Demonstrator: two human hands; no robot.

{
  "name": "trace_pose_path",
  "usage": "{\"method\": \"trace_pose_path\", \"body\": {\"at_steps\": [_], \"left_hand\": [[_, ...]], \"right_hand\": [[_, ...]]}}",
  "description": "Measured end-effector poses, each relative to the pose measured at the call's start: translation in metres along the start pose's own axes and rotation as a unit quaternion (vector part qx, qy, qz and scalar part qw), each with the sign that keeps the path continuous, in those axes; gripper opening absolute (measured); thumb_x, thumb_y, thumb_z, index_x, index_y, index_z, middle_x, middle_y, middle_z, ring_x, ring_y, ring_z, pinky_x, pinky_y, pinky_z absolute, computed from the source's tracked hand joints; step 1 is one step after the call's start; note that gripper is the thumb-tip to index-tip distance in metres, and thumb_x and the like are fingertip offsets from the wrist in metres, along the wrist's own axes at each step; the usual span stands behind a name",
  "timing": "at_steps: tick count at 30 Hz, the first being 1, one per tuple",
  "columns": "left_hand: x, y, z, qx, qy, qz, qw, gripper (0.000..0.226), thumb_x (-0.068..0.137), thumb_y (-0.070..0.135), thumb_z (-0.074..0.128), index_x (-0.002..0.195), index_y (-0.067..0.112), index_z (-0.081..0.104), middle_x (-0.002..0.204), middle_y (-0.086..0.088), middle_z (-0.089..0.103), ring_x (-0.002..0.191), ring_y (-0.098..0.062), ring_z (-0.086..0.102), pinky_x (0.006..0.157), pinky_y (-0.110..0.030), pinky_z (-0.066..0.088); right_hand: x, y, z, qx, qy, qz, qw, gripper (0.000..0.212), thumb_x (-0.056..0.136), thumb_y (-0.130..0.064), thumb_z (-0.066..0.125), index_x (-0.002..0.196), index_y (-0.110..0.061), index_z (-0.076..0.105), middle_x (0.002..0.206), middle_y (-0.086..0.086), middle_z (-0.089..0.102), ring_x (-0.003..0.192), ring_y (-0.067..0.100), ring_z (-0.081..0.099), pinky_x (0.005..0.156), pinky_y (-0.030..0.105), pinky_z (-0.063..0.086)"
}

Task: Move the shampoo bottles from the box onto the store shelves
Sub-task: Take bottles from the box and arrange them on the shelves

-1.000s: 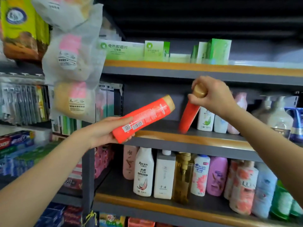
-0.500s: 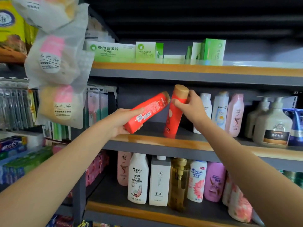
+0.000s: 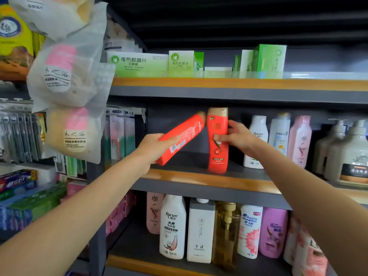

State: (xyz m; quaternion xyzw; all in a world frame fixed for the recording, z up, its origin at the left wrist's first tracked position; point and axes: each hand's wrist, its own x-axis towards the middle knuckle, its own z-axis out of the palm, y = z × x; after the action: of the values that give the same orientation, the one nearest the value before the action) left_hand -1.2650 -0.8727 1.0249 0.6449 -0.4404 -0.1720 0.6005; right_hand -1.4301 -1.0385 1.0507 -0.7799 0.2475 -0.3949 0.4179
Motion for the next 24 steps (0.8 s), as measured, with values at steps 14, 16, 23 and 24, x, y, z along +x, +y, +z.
{"method": "trace_pose_path", "body": {"at_steps": [14,16,23,24], "left_hand": [[0.016,-0.002,0.02,0.065,0.02,0.045,0.997,0.023,0.086,0.039,0.062,0.103,0.023,0.06,0.105,-0.001,0.062,0.099,-0.022,0.06,0.076,-0.029,0.046],[0.016,-0.003,0.022,0.055,0.022,0.041,0.997,0.029,0.086,0.039,0.062,0.108,0.02,0.06,0.107,-0.001,0.062,0.098,-0.021,0.059,0.075,-0.029,0.046],[0.012,-0.007,0.022,0.156,0.067,0.097,0.981,0.017,0.085,0.041,0.062,0.097,0.03,0.063,0.098,0.002,0.067,0.097,-0.02,0.061,0.082,-0.031,0.048],[0.012,-0.007,0.021,0.176,0.068,0.107,0.976,0.02,0.084,0.042,0.062,0.1,0.031,0.064,0.096,0.004,0.067,0.095,-0.019,0.061,0.08,-0.029,0.047]], "right_hand": [[0.017,0.019,-0.009,-0.173,-0.011,0.11,0.979,0.04,0.075,-0.009,0.076,0.106,-0.014,0.05,0.078,0.0,0.059,0.061,0.014,0.056,0.051,0.025,0.038],[0.023,0.025,-0.009,-0.146,0.005,0.13,0.981,0.038,0.078,-0.004,0.072,0.105,-0.013,0.047,0.084,0.004,0.062,0.054,0.015,0.058,0.044,0.026,0.039],[0.034,0.036,-0.005,-0.027,0.062,0.163,0.984,0.036,0.081,0.001,0.068,0.103,-0.009,0.042,0.09,0.013,0.058,0.045,0.022,0.063,0.037,0.027,0.052],[0.035,0.039,-0.006,-0.041,0.079,0.158,0.983,0.038,0.079,-0.003,0.071,0.102,-0.01,0.041,0.09,0.015,0.059,0.051,0.026,0.066,0.045,0.033,0.056]]}}
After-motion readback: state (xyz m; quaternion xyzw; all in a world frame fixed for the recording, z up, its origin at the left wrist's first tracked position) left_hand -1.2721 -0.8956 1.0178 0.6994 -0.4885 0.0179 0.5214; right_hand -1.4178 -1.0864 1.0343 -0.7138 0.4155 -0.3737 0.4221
